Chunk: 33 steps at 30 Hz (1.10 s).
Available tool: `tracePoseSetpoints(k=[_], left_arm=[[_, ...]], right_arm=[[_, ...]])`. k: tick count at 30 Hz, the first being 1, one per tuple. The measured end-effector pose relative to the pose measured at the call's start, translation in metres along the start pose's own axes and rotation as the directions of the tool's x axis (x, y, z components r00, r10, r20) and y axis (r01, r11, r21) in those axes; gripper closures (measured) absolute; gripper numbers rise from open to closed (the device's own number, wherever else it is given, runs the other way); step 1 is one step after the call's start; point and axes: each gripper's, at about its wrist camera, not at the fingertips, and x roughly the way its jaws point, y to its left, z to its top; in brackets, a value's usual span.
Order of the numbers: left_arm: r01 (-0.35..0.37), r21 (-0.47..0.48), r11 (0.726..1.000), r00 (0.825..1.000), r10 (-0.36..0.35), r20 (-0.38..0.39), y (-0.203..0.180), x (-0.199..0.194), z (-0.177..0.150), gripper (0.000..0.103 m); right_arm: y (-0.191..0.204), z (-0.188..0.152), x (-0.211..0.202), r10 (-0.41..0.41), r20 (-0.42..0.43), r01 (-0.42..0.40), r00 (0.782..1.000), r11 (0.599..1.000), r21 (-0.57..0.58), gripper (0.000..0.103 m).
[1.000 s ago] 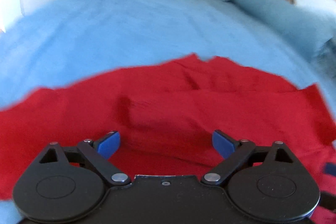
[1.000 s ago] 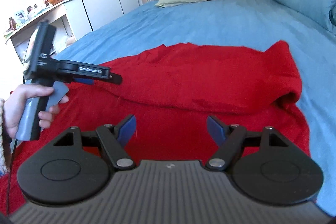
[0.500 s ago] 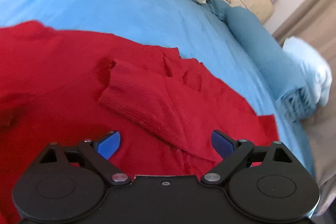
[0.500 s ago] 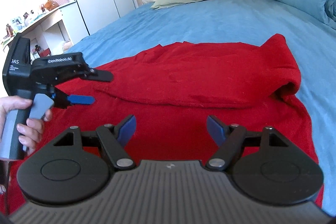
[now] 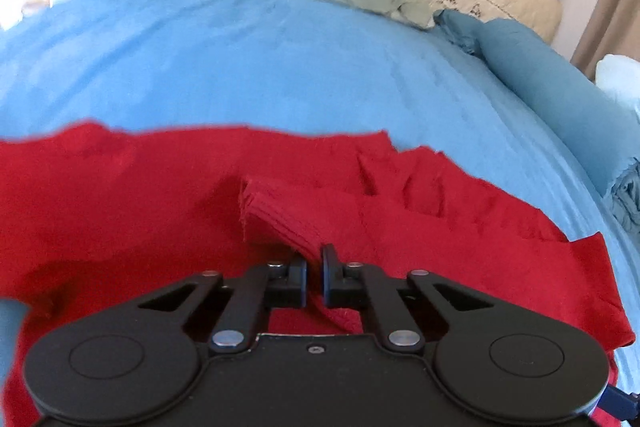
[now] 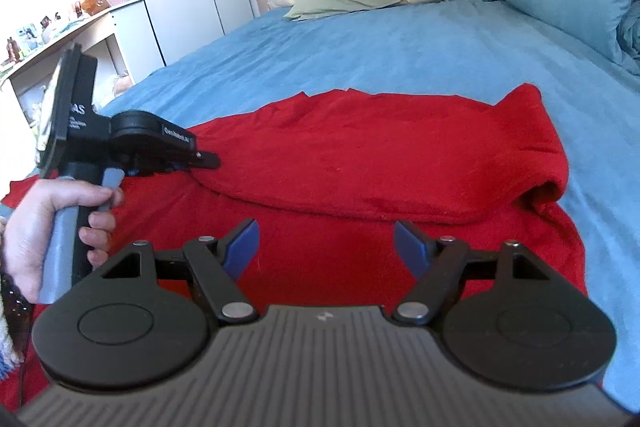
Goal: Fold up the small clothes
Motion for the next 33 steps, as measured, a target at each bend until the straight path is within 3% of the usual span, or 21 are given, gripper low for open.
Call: tracePoseSetpoints(k=[3, 7, 9, 12, 15, 17, 20, 25, 27, 30, 33], left_arm=[[-0.008, 0.040, 0.999, 0.998, 0.005, 0.063, -0.002, -0.017, 0.008, 0.096], [-0.091, 0.075, 0.993, 0.986, 0.079, 0.146, 0.016, -0.038, 0.012, 0.096], [-0.124, 0.076, 0.989, 0.983, 0.112, 0.147, 0.028, -0.038, 0.008, 0.096], [-0.134, 0.079, 0.988, 0.989, 0.127, 0.082, 0.048, -0.025, -0.002, 0.094], [-0.133, 0.054, 0.990, 0.991, 0.131, 0.040, 0.058, -0.022, -0.010, 0.070], [-0.115, 0.035, 0.993, 0.991, 0.112, 0.071, 0.060, -0.037, -0.011, 0.028], [-0.112, 0.091, 0.990, 0.985, 0.099, 0.143, 0.056, -0.061, -0.013, 0.014], [-0.125, 0.197, 0.972, 0.984, 0.095, 0.153, 0.042, -0.065, -0.009, 0.011], [-0.135, 0.216, 0.967, 0.984, 0.106, 0.142, 0.037, -0.059, -0.010, 0.011], [-0.123, 0.239, 0.963, 0.987, 0.095, 0.127, 0.037, -0.057, -0.015, 0.011], [-0.111, 0.265, 0.958, 0.990, 0.084, 0.115, 0.037, -0.054, -0.023, 0.011]], right_arm=[[0.003, 0.002, 0.000, -0.020, -0.002, 0.020, 1.000, 1.000, -0.010, 0.013], [0.004, 0.008, -0.002, -0.056, -0.019, 0.055, 0.998, 0.998, -0.014, 0.011], [0.003, 0.010, -0.004, -0.065, -0.014, 0.065, 0.998, 0.998, -0.019, 0.008], [0.001, 0.010, -0.005, -0.075, -0.017, 0.074, 0.997, 0.997, -0.021, 0.008], [-0.004, 0.009, -0.002, -0.093, -0.036, 0.092, 0.995, 0.995, -0.023, 0.008], [-0.009, 0.011, -0.003, -0.103, -0.037, 0.102, 0.994, 0.994, -0.022, 0.008], [-0.021, 0.017, -0.001, -0.120, -0.028, 0.119, 0.992, 0.993, -0.025, 0.004], [-0.042, 0.023, 0.031, -0.160, -0.034, 0.158, 0.987, 0.987, -0.041, 0.003], [-0.053, 0.019, 0.045, -0.229, -0.061, 0.227, 0.971, 0.973, -0.046, 0.005], [-0.068, 0.009, 0.048, -0.286, -0.060, 0.283, 0.956, 0.958, -0.049, 0.003], [-0.077, 0.012, 0.044, -0.288, -0.061, 0.288, 0.956, 0.958, -0.005, 0.003]])
